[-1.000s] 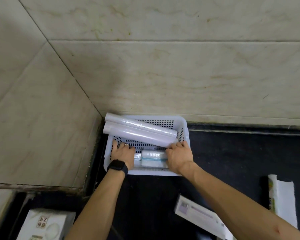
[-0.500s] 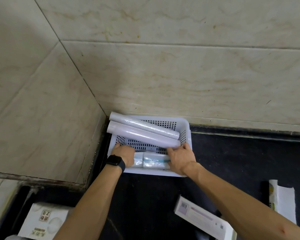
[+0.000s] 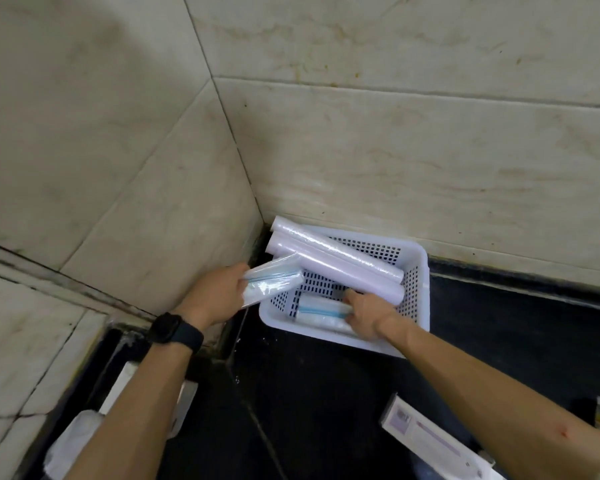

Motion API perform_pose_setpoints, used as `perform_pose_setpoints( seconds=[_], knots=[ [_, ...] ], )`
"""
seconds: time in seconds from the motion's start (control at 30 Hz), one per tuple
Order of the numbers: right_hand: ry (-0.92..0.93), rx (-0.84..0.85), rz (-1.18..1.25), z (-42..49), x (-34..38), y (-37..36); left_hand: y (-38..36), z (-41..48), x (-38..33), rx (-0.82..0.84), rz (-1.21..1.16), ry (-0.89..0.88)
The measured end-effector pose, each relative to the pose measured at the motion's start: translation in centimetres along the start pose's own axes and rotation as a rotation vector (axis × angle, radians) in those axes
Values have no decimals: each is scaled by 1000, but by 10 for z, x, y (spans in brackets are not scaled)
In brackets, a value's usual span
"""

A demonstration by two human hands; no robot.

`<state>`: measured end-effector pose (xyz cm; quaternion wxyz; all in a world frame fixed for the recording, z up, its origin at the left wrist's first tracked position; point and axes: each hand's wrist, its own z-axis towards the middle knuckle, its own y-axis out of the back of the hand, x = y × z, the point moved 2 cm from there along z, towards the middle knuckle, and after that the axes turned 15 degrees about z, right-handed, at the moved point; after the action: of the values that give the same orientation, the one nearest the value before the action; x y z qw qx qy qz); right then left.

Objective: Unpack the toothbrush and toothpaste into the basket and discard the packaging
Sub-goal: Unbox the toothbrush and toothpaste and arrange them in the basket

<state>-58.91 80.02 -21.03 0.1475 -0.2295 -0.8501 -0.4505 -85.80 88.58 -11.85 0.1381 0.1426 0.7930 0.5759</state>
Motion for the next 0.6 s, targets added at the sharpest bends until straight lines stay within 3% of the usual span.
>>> perform_pose_setpoints(
  seconds=[0.23,0.4,0.5,0.6],
  knots=[
    [28,-12,-8,11,22,-10,-1,-7,-20,19,-117,-28],
    [43,-55,171,-12,7,-3,-11,5,-42,88,-81,-95],
    [87,-189,183,-46,-19,6,-19,16,-61,127,-35,-119],
    [99,-476,32,-82,-49,9,-26,29,-85,182,42,-156]
  ],
)
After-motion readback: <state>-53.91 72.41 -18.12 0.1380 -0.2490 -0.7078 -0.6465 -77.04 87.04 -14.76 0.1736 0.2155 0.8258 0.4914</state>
